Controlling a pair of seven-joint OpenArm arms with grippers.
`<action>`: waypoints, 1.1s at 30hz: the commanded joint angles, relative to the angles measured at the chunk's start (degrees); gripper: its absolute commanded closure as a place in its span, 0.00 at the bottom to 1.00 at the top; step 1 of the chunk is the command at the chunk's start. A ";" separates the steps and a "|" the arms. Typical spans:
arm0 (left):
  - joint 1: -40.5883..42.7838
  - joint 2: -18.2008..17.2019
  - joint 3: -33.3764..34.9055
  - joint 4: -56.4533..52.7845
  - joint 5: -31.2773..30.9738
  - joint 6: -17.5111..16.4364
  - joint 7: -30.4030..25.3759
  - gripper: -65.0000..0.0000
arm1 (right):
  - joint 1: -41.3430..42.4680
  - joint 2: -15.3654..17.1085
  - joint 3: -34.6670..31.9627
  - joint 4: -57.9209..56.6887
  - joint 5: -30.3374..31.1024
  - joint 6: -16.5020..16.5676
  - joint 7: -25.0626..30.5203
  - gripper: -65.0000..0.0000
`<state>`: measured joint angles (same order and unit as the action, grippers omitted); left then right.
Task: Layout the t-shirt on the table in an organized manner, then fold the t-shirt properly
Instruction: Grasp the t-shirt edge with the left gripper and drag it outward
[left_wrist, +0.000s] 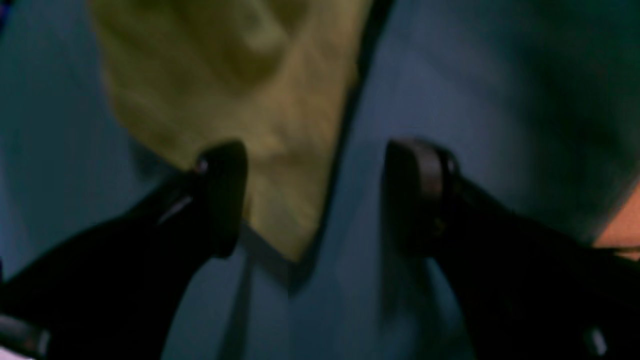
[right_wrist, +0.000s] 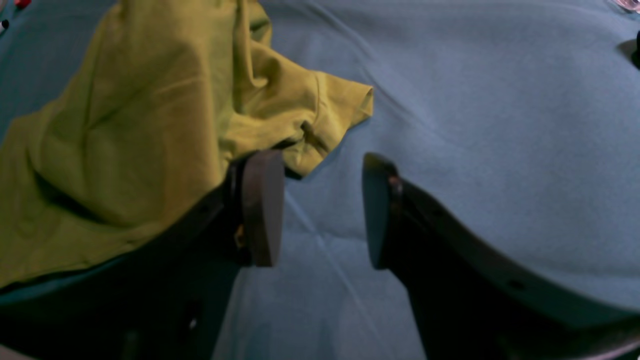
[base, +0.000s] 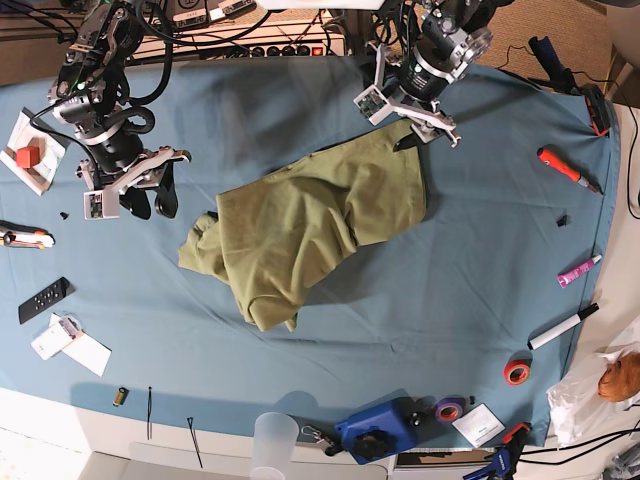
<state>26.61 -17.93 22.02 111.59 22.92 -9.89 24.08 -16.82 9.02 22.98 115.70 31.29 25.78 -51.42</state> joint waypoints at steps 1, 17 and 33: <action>-0.33 -0.02 -0.02 -0.37 0.50 -0.20 0.72 0.34 | 0.48 0.52 0.35 0.85 0.35 0.33 1.51 0.60; -1.97 0.00 -0.02 -0.85 1.95 2.56 0.26 1.00 | 0.48 0.52 0.39 0.85 -3.39 0.33 4.81 0.60; -8.46 0.00 -0.90 8.68 9.53 19.15 9.01 1.00 | 0.46 0.87 0.37 0.85 -18.27 0.17 9.42 0.60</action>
<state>18.50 -17.78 21.47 119.09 31.35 8.16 33.89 -16.84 9.08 23.09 115.70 12.64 25.80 -43.83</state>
